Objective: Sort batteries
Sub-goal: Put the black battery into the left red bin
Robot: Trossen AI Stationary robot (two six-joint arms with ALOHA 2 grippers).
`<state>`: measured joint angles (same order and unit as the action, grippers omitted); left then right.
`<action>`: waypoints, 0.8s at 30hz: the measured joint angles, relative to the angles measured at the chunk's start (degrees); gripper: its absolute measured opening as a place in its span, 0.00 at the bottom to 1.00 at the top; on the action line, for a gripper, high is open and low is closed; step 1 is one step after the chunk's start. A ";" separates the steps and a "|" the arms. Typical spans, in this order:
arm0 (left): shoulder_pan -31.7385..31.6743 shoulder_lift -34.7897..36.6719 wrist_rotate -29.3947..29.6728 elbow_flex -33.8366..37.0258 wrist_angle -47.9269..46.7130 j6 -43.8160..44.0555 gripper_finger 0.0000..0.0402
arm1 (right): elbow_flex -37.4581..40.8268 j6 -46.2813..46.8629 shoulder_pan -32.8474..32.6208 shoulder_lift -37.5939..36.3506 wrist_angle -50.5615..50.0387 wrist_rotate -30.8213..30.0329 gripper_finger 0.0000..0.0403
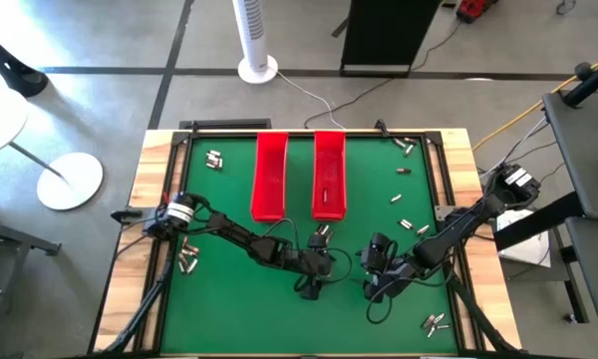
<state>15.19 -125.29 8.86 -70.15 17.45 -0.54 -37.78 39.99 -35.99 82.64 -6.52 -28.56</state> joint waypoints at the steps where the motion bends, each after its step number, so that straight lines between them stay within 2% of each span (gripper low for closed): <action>1: -0.25 -0.03 -0.85 0.18 0.08 0.05 0.72 | 0.00 0.00 -0.01 -0.01 0.00 0.00 0.91; 6: -1.25 -3.14 -6.59 0.37 3.07 1.93 0.75 | 0.00 0.33 -0.02 -0.01 0.02 0.02 0.91; 11: -1.27 -4.69 -7.77 0.31 3.65 1.32 0.74 | 0.00 0.48 -0.02 -0.01 -0.02 0.02 0.91; 24: -1.32 -2.30 -9.46 0.48 1.81 -0.50 0.72 | 0.04 2.24 -0.28 -0.01 -0.25 0.07 0.91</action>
<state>13.87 -127.60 -0.60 -69.67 19.27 -1.03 -37.74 42.22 -36.27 82.63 -6.78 -28.49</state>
